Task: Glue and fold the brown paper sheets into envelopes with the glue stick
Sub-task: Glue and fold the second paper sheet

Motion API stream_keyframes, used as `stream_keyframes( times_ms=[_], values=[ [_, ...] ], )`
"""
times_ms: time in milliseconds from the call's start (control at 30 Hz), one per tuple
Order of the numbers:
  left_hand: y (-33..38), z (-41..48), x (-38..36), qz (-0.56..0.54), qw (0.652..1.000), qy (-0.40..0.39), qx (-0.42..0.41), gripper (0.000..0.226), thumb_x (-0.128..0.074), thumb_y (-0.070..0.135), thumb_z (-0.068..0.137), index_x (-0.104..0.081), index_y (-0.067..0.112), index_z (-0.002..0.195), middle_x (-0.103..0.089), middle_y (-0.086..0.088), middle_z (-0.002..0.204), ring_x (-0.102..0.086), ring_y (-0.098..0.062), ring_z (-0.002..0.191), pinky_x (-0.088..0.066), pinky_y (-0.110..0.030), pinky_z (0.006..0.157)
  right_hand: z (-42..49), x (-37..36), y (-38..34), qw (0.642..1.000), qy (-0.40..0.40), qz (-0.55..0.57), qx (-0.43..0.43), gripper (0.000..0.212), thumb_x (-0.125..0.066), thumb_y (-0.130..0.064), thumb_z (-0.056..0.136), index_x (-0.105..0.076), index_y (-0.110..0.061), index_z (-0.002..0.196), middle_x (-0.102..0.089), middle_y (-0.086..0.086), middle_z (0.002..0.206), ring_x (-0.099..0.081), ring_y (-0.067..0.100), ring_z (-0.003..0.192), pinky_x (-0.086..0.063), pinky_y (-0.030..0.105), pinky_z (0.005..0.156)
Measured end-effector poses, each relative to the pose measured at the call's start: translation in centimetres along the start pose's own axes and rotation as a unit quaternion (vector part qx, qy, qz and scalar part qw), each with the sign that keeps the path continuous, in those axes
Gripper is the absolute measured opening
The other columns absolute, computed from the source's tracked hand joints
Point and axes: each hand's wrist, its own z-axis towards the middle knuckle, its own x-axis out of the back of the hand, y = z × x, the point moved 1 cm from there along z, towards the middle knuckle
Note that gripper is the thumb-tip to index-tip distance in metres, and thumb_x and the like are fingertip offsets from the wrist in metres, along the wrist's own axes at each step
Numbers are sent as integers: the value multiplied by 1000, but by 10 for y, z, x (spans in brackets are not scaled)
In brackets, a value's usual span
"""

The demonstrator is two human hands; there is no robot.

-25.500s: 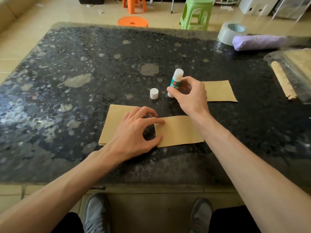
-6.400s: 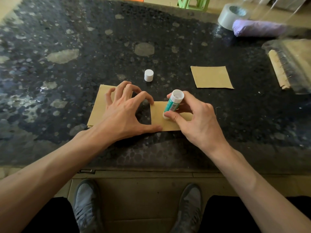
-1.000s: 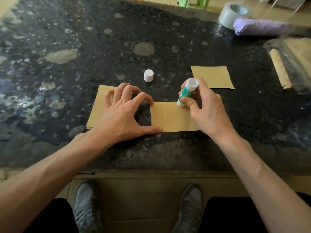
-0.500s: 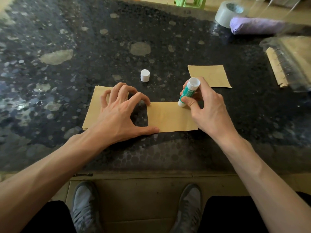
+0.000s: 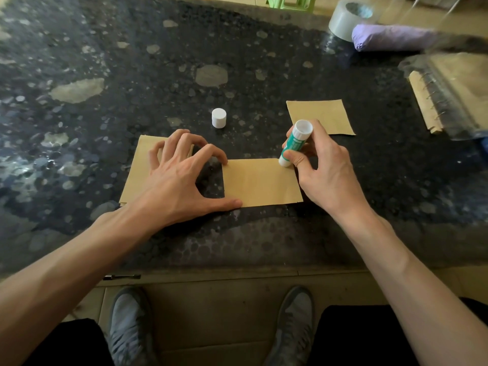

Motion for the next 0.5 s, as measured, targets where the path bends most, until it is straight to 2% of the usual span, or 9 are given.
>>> stream_keyframes(
  times_ms=[200,400,500],
  values=[
    [0,0,0,1,1000,-3,0,82,-55,98,58,-53,47,123,-37,11,134,-18,-17,148,-11,-48,120,-1,1,2,1000,-4,-10,-3,36,-69,-23,99,-56,-13,131,-73,-2,115,-68,12,106,-47,17,88],
    [0,0,1,-2,1000,-8,2,83,-53,99,58,-52,47,123,-36,11,134,-17,-15,148,-10,-47,120,-3,4,5,1000,1,-18,7,33,-69,-22,100,-56,-13,128,-72,-2,112,-68,13,102,-52,23,86],
    [0,0,2,-3,1000,-6,1,84,-53,99,58,-53,47,124,-37,11,134,-18,-16,147,-11,-47,120,-3,4,8,1000,3,-19,10,32,-68,-23,100,-55,-12,128,-71,-2,110,-66,11,98,-50,21,82]
  ],
)
